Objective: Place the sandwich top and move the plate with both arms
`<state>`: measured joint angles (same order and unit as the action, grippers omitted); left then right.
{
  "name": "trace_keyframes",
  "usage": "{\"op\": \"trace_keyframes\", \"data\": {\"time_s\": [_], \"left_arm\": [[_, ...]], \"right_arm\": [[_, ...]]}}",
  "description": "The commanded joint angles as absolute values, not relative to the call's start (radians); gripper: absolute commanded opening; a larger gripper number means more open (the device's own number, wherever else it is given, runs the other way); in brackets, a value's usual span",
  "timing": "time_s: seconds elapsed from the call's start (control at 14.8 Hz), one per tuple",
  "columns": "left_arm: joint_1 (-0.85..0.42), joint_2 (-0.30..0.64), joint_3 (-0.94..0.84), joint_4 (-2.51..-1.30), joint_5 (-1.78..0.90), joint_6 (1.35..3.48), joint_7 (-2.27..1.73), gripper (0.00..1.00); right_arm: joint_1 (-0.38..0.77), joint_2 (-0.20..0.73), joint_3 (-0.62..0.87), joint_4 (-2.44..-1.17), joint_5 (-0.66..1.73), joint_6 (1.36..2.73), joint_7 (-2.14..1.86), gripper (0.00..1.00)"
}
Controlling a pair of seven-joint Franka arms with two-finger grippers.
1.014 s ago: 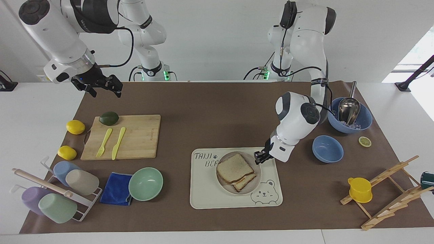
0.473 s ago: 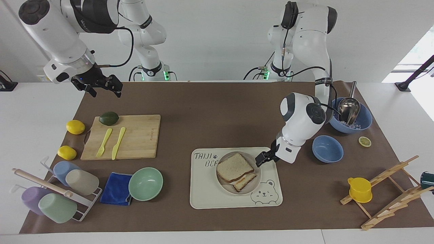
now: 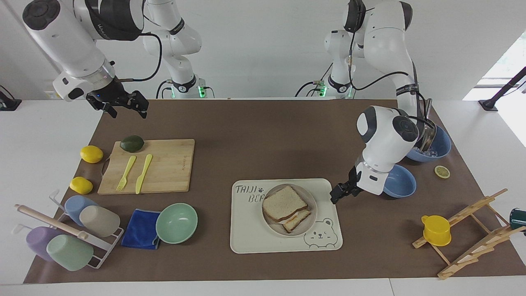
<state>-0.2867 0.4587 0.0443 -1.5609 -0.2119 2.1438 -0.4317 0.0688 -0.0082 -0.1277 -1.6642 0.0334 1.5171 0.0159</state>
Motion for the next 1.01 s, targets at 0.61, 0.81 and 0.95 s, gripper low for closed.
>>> {"op": "trace_keyframes", "data": {"time_s": [0.61, 0.81, 0.95], "left_arm": [[-0.158, 0.172, 0.074, -1.578, -0.009, 1.697, -0.187, 1.0], [-0.127, 0.155, 0.074, -1.586, -0.009, 1.655, -0.195, 1.0], [-0.108, 0.153, 0.072, -1.589, -0.009, 1.667, -0.198, 1.0]], "right_arm": [[0.066, -0.028, -0.133, -1.68, 0.058, 1.511, -0.002, 1.0], [0.066, -0.028, -0.133, -1.68, 0.058, 1.511, -0.002, 1.0], [0.066, -0.028, -0.133, -1.68, 0.058, 1.511, -0.002, 1.0]]}}
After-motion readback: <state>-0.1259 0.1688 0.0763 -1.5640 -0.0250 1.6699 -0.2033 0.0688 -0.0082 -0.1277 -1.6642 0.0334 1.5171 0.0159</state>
